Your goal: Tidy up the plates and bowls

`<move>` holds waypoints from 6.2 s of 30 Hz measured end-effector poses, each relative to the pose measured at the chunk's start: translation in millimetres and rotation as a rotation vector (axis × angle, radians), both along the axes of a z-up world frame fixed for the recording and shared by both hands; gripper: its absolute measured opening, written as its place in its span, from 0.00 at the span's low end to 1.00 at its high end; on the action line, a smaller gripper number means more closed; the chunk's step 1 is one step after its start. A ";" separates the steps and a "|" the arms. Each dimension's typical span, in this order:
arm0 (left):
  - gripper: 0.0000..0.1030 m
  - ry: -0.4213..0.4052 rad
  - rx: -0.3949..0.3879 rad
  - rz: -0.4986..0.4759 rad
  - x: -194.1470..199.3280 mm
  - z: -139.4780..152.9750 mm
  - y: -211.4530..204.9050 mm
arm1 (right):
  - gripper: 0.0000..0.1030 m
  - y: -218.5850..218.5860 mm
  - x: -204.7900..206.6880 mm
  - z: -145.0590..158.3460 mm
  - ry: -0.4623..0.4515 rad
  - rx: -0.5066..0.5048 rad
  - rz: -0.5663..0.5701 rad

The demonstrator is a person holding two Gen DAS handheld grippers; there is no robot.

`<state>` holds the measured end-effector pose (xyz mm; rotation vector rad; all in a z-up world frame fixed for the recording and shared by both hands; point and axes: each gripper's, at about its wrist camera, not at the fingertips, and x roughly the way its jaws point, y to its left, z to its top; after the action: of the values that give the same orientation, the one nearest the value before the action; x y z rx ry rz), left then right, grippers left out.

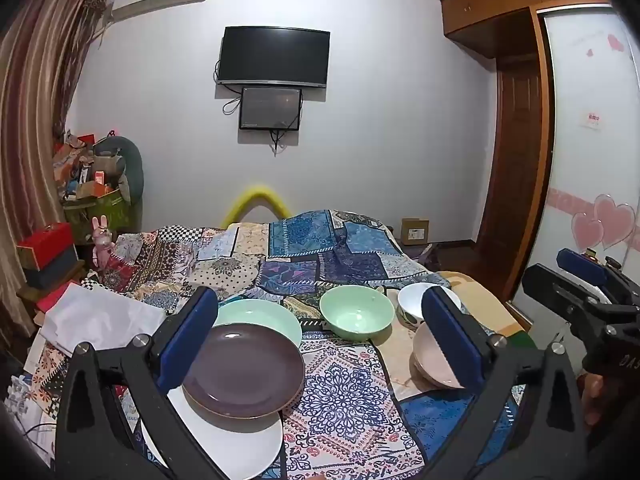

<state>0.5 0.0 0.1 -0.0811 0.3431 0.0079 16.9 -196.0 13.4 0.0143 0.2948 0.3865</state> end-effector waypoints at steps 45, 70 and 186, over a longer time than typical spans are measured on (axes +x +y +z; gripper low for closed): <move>1.00 -0.050 0.026 0.007 -7.1 6.2 -8.2 | 1.00 -2.7 -3.2 2.5 -0.020 0.012 0.000; 1.00 -0.052 0.030 0.001 -12.2 8.9 -8.2 | 1.00 -2.8 -4.2 3.4 -0.021 0.012 0.001; 0.28 0.673 -0.176 -0.021 168.2 -199.8 194.3 | 0.21 148.0 166.0 -181.0 0.662 -0.119 0.254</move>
<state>168.7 194.3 -199.7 -0.2507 1.0177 -0.0165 182.9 -48.0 -167.5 -0.0128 0.9796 0.6109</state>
